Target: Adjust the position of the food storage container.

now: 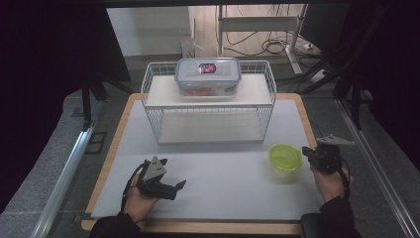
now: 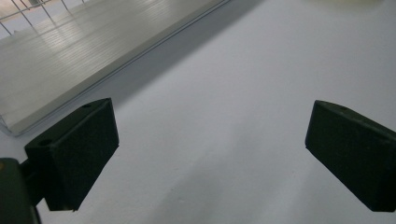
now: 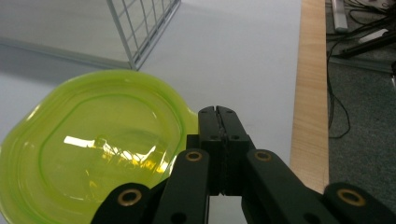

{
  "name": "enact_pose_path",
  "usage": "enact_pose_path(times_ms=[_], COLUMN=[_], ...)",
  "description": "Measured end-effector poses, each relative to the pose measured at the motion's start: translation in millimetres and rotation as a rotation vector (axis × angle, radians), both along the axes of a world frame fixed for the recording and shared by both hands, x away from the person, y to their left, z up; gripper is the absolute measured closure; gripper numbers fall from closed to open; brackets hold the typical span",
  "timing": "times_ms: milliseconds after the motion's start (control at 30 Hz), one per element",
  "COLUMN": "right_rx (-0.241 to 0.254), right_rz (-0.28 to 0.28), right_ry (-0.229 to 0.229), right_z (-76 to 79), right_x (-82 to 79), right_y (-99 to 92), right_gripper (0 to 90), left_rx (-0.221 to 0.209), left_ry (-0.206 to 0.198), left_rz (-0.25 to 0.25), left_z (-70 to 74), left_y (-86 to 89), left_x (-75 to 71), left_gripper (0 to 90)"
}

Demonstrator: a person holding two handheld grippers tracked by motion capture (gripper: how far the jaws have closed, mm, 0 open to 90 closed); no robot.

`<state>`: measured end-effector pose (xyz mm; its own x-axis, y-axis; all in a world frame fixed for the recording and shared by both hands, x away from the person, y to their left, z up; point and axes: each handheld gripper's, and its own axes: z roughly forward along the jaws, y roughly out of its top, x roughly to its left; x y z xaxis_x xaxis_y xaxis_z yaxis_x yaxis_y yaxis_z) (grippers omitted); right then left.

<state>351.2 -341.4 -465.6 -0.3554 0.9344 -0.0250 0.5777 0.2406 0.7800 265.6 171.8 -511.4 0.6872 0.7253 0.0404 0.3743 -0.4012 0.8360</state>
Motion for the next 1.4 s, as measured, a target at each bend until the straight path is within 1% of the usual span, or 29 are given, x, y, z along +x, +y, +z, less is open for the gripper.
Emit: enact_pose_path(times_ms=[200, 267, 400, 633, 900, 1300, 1400], right_rx=[-0.024, -0.039, -0.042, -0.047, -0.028, 0.016, 0.020], right_rz=[-0.007, -0.015, -0.021, -0.007, 0.005, 0.075, 0.096], right_ry=[0.037, 0.047, 0.062, 0.074, 0.083, 0.105, 0.110], right_z=[-4.8, -5.8, -8.0, -10.1, -11.2, -12.8, -13.1], right_x=[-0.5, -0.7, -1.0, 0.0, 1.1, 2.4, 1.2], right_y=[2.8, 4.1, 5.5, 10.7, 13.7, 32.7, 38.1], right_gripper=[89.8, 89.8, 89.8, 89.8, 89.8, 89.8, 89.9], left_rx=[0.000, 0.001, 0.001, 0.002, 0.005, 0.005, 0.006], left_ry=[0.004, 0.005, 0.010, 0.016, 0.022, 0.028, 0.029], left_rz=[-0.002, -0.003, -0.005, -0.007, -0.012, -0.015, -0.016], left_z=[-0.7, -0.7, -1.3, -1.8, -2.7, -3.3, -3.3], left_y=[-0.6, -0.8, -1.1, -1.5, -2.3, -3.0, -3.1], left_x=[0.2, 0.2, 0.6, 0.9, 1.3, 1.5, 1.5], left_gripper=[3.3, 3.3, 3.3, 3.3, 3.5, 3.7, 3.7])
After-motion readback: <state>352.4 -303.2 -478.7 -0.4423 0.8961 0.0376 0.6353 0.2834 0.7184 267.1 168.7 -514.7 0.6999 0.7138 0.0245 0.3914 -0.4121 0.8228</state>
